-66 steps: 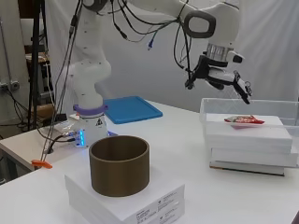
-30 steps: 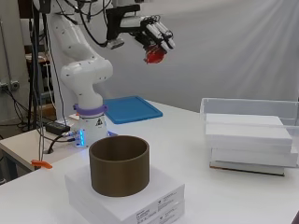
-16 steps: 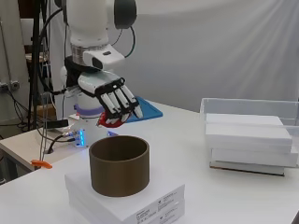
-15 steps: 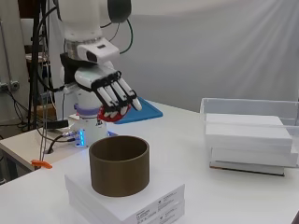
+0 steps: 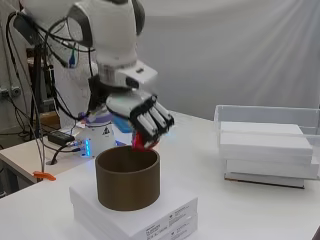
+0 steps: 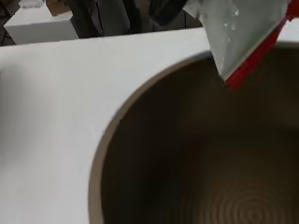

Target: Teleoperate dual arm-hand system to remove items from a box

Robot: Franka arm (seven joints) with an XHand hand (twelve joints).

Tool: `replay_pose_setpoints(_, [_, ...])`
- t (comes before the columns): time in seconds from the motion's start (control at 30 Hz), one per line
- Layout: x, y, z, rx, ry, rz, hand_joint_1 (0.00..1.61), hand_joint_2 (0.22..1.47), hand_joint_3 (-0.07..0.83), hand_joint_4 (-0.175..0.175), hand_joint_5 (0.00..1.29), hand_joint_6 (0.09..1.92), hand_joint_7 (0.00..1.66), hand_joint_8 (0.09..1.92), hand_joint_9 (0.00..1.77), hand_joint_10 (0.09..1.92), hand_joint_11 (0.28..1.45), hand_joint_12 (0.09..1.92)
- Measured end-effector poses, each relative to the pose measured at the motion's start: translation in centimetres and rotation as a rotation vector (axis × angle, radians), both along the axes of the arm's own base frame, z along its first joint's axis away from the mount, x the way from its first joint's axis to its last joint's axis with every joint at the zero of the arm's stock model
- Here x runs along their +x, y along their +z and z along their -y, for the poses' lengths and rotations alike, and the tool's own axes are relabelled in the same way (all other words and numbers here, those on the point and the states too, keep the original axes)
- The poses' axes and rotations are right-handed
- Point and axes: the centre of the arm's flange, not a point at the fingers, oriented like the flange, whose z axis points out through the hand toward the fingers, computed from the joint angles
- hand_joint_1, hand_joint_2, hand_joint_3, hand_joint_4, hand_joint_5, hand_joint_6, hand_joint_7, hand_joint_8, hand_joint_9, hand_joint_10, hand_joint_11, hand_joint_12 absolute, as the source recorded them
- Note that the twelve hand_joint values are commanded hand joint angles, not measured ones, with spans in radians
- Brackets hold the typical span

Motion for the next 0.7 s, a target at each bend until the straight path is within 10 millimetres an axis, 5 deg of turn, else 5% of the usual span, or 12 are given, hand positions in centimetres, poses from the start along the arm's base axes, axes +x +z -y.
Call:
replay_pose_setpoints(0.13, [1.5, -6.3, 1.3, -0.023, -0.027, -0.092, 1.33, 1.27, 0.0, -0.175, 0.42, 1.52, 0.67, 1.45, 0.9, 1.45, 0.63, 1.41])
replay_pose_setpoints(0.47, [1.5, -7.0, 1.4, -0.059, -0.023, -0.092, 1.32, 1.28, 0.001, -0.162, 0.43, 1.52, 0.65, 1.48, 0.88, 1.48, 0.63, 1.39])
replay_pose_setpoints(0.53, [1.5, -6.9, 1.5, -0.059, -0.024, -0.093, 0.46, 1.01, -0.02, -0.066, 0.2, 0.65, 0.31, 0.65, 0.45, 0.7, 0.46, 0.64])
replay_pose_setpoints(0.57, [1.4, -6.9, 1.4, -0.068, -0.026, -0.094, 0.24, 0.92, -0.015, -0.043, 0.13, 0.35, 0.22, 0.36, 0.35, 0.42, 0.44, 0.36])
replay_pose_setpoints(0.63, [0.9, -6.7, 1.1, -0.091, -0.025, -0.092, 0.05, 0.83, -0.008, -0.024, 0.04, 0.09, 0.12, 0.09, 0.27, 0.13, 0.45, 0.1])
replay_pose_setpoints(0.7, [0.3, -4.7, -0.7, -0.118, -0.001, -0.06, 0.01, 0.8, -0.006, -0.017, 0.01, 0.09, 0.08, 0.09, 0.24, 0.09, 0.45, 0.09])
